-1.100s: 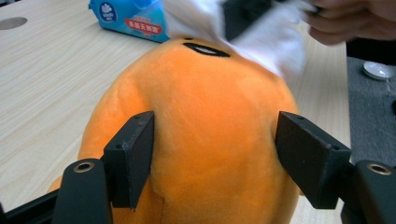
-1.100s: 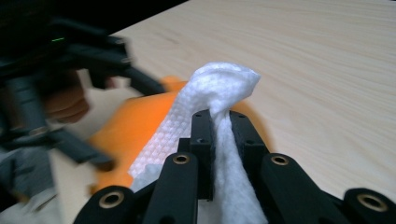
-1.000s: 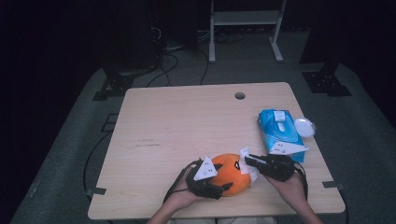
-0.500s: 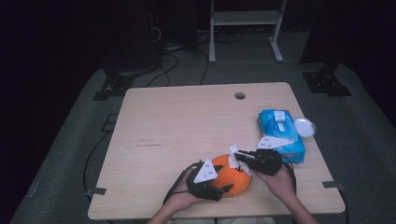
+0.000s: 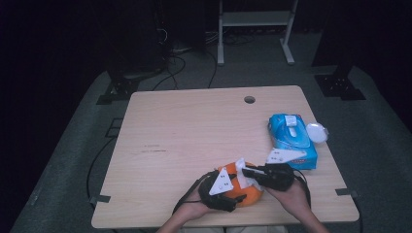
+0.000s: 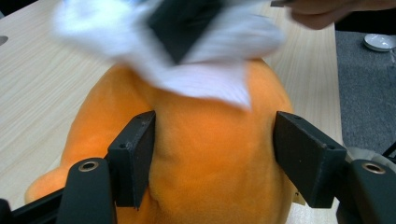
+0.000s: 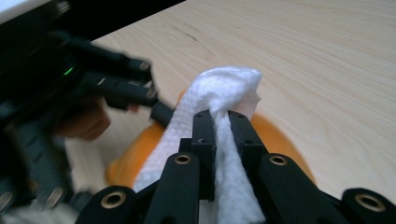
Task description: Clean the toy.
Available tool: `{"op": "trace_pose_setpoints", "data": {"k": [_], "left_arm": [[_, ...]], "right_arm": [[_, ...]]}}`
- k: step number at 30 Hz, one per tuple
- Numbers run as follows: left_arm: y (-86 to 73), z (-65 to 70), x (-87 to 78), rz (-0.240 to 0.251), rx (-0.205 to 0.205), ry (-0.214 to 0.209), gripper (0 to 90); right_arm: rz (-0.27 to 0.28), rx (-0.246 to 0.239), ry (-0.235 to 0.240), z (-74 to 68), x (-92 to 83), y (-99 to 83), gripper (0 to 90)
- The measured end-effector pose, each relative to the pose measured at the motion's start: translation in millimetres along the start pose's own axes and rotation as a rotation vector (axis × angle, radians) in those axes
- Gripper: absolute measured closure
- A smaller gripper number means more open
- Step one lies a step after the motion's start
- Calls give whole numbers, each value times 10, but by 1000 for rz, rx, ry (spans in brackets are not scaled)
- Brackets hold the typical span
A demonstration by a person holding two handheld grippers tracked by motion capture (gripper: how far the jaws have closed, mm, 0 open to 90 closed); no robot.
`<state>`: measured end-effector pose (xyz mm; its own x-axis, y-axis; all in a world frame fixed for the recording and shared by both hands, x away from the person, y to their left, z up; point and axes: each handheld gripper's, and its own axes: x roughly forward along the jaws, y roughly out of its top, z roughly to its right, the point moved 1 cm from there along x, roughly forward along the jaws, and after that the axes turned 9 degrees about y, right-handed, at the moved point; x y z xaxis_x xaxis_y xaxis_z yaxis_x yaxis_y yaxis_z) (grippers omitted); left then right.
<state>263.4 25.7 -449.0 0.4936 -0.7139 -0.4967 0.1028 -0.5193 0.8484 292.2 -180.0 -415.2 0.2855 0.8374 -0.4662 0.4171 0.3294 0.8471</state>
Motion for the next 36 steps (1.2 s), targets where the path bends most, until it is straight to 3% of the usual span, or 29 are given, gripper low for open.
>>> {"op": "trace_pose_setpoints", "data": {"k": [3, 5, 10, 15, 18, 21, 28, 32, 36], "left_arm": [[-13, -22, -10, 1, -11, 3, 319], [-22, -47, -6, 6, -33, 4, 318], [-27, -45, 0, 11, -45, 4, 316], [-22, -64, -6, 15, -64, 2, 303], [61, -109, -82, 67, -98, -66, 241], [189, -185, -127, 110, -109, -76, 205], [293, -268, 103, 39, -79, -68, 151], [360, -261, 182, 21, -63, -64, 141], [336, -276, 249, -28, -68, -60, 178]], "right_arm": [[-28, -5, -26, 116, 126, 77, 810], [-29, 15, -39, 180, 103, 62, 809], [6, 52, -53, 160, -160, -111, 806], [2, 27, -21, 65, -394, -302, 802], [9, 50, -2, 70, -469, -400, 800], [18, 72, 22, 102, -495, -452, 796], [31, 61, 34, 141, -539, -447, 796], [37, 74, -7, 225, -659, -484, 795], [7, 71, -86, 323, -764, -536, 784]]}}
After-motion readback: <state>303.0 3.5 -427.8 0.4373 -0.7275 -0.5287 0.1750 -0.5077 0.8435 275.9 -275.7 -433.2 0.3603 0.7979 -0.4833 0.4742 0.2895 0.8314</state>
